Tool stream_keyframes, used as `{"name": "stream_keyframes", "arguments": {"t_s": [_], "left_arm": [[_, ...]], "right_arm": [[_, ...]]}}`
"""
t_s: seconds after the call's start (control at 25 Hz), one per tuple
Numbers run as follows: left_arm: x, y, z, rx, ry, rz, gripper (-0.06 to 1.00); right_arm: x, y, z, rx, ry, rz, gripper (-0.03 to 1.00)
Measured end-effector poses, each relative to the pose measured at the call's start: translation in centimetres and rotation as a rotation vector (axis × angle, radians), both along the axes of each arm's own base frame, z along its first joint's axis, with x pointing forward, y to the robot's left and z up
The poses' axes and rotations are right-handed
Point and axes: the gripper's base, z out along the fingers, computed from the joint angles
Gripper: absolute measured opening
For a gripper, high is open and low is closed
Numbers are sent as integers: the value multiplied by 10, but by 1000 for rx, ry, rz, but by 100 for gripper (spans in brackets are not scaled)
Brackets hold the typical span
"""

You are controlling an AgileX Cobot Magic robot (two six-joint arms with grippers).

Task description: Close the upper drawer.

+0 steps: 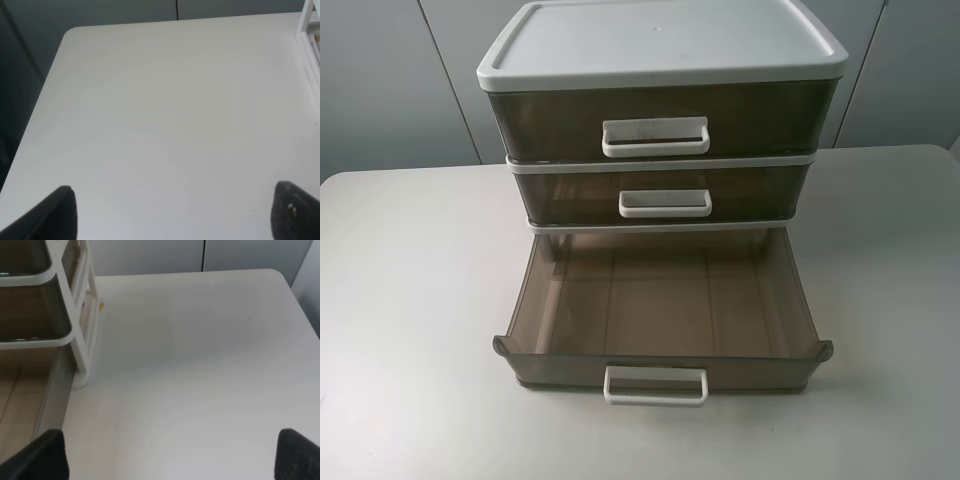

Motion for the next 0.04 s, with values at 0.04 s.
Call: {"name": "stream_keyframes", "arguments": {"t_s": [0.04], "left_arm": [[0,0,0,0,0,0,74]], "right_arm": [[0,0,0,0,0,0,63]]}}
